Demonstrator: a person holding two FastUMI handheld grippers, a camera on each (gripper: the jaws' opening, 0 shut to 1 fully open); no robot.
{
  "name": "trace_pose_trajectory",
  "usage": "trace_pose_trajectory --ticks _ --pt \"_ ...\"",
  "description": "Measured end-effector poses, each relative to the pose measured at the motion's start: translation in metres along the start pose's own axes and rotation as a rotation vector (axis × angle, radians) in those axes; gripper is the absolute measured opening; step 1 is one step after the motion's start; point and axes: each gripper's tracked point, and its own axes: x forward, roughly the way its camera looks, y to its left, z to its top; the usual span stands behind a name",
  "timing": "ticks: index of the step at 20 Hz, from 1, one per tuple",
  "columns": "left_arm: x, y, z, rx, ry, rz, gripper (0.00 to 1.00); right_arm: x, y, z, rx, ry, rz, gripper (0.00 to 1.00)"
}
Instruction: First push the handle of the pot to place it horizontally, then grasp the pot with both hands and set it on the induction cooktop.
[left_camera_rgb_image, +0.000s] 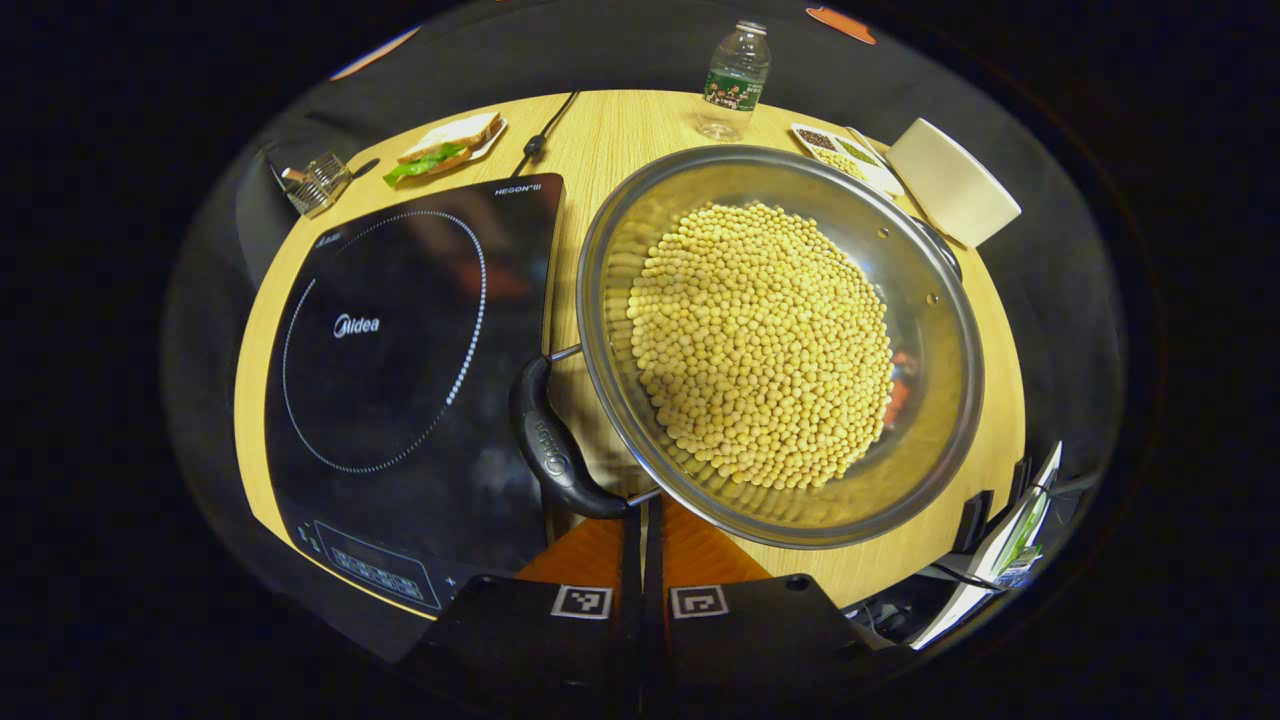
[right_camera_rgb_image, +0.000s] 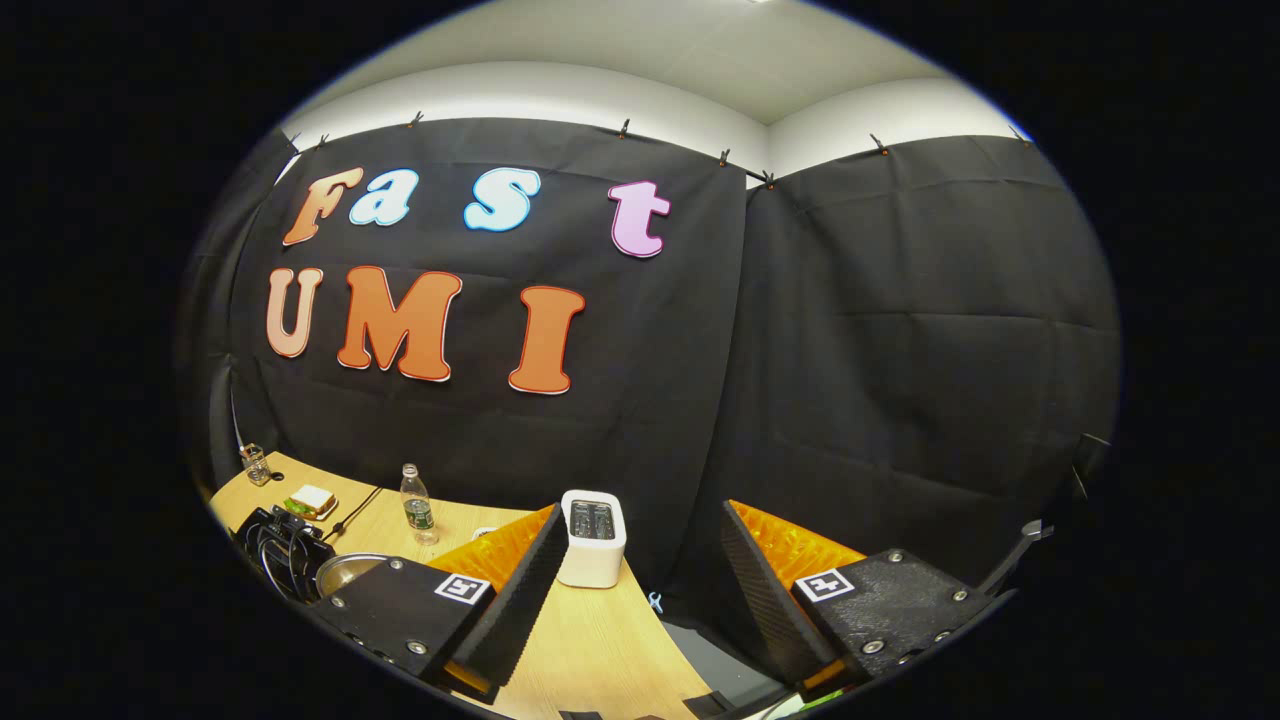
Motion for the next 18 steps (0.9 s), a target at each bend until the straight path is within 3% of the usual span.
trace_pose_trajectory --ticks 7,18 --pt "-0.003 0.017 0.025 0.103 -0.061 0.044 0.07 0.006 0.028 -0.015 -0.002 0.052 0.039 0.95" --pt "0.009 0.014 0.063 0.116 -0.183 -0.045 0.08 0.018 0.089 -0.031 -0.006 0.122 0.148 0.95"
